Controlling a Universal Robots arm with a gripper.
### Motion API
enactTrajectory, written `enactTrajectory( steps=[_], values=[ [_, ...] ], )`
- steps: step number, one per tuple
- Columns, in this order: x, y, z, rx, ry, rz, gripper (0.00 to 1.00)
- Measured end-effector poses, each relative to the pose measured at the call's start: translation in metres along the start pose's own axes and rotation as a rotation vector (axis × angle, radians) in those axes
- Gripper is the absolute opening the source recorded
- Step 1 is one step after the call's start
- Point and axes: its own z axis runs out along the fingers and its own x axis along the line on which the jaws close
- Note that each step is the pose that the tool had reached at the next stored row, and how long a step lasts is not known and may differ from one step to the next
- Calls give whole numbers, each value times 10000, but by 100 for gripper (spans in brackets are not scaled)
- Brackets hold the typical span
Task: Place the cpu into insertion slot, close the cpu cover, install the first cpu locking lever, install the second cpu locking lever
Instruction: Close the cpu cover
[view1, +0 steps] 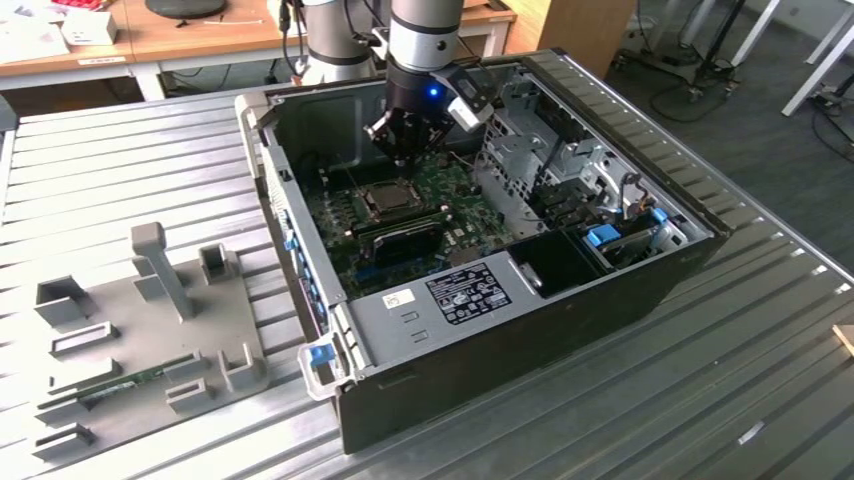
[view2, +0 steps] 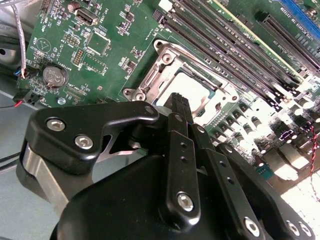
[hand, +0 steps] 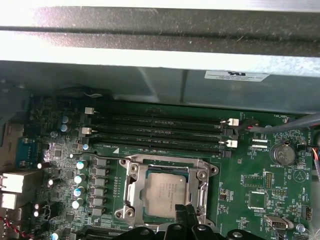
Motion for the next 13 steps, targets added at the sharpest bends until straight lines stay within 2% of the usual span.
enactTrajectory(
  steps=[5, 9, 13],
  values=[
    [15, 1, 1, 0, -6, -23, 10],
    [88, 6, 18, 3, -41, -48, 10],
    [145, 8, 70, 5, -72, -59, 10]
  ],
)
